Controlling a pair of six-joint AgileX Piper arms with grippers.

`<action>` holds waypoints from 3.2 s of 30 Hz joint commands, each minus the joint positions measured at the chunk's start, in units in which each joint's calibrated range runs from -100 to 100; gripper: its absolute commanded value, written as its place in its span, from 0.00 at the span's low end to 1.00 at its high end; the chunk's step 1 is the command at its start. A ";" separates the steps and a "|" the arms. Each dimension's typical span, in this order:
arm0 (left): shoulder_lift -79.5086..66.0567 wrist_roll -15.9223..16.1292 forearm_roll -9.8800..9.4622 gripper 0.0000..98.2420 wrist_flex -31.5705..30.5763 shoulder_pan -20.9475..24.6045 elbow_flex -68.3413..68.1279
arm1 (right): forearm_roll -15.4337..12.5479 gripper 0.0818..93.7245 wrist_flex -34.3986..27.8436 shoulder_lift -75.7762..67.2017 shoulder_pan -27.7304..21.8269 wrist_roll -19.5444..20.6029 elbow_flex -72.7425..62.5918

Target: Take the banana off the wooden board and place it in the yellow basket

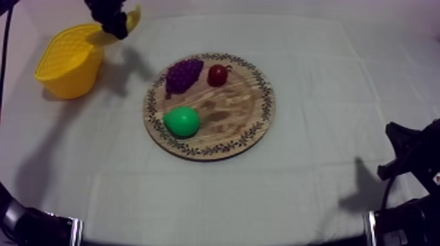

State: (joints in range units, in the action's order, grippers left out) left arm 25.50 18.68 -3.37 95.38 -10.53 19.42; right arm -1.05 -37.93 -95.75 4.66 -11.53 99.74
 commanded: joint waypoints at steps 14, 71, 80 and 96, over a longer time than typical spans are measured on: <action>6.16 1.57 -0.53 0.33 -0.14 12.96 5.81 | 0.00 0.00 0.02 -0.01 0.01 0.02 0.04; -56.34 -20.34 -3.97 0.00 -53.26 6.77 -61.79 | 0.00 0.00 0.02 -0.01 0.01 0.02 0.04; -77.32 -27.20 -6.48 0.00 -68.91 6.88 -88.03 | 0.00 0.00 0.02 -0.01 0.01 0.02 0.04; -106.93 -30.41 -5.42 0.00 -67.12 9.38 -115.89 | 0.00 0.00 0.02 -0.01 0.01 0.02 0.04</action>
State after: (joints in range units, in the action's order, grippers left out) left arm -75.32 -13.48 -9.94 25.76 -1.19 -93.38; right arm -1.05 -37.90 -95.75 4.66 -11.49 99.74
